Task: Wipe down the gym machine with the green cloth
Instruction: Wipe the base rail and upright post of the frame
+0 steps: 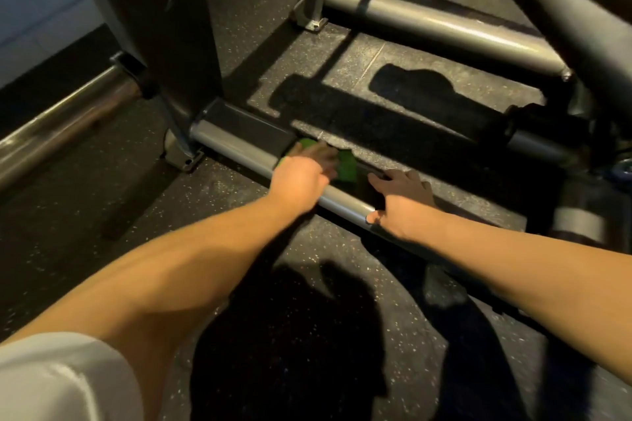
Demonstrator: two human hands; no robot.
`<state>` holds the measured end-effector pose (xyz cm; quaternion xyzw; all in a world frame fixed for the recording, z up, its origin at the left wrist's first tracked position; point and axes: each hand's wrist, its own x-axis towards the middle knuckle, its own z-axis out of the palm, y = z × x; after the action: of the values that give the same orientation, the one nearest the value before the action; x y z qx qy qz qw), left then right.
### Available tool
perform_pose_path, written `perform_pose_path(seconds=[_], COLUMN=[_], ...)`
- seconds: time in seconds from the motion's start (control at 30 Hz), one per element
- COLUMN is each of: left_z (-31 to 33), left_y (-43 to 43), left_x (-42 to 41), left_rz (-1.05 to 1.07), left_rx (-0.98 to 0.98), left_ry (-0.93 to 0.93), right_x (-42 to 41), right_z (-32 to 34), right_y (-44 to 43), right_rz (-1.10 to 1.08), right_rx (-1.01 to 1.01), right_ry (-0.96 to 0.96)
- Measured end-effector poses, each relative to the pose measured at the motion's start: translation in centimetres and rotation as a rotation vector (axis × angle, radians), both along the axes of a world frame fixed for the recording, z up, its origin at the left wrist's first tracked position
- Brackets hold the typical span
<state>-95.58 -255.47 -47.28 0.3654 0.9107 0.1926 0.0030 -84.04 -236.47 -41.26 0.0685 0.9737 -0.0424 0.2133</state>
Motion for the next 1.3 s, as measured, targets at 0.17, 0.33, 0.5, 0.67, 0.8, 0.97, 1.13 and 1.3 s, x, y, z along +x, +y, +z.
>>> perform_pose_path(seconds=[0.17,0.33,0.5,0.67,0.8,0.97,1.13,1.3], left_z=[1.3,2.5,4.2,5.8,8.4,11.8,14.4,16.1], left_y=[-0.2,3.0,3.7,1.1,-2.1,-4.7,-8.2,-11.1], left_x=[-4.0,1.7,8.2,8.1,8.3,8.3,7.9,7.5], left_rz=[0.344,0.114,0.085,0.135,0.275,0.421,0.415,0.482], left_rx=[-0.160,-0.230,-0.184,-0.029,0.203,0.377,0.302,0.313], left_ry=[-0.011,-0.079,0.045,-0.268,-0.387,-0.424,-0.362,-0.315], right_x=[0.1,0.3,1.7,3.4,2.8,0.7,-1.0,-1.6], right_z=[0.2,0.0,0.8,1.8,2.7,5.0,7.1,8.6], right_y=[-0.2,0.1,0.1,-1.0,-4.3,-9.0,-12.2,-15.0], right_rz=[-0.008,-0.036,-0.049,-0.052,-0.366,-0.806,-0.815,-0.752], right_rx=[-0.005,-0.049,-0.071,-0.486,-1.036,-1.577,-1.687,-1.672], right_ry=[-0.028,-0.024,0.009,0.158,0.215,-0.133,-0.113,-0.014])
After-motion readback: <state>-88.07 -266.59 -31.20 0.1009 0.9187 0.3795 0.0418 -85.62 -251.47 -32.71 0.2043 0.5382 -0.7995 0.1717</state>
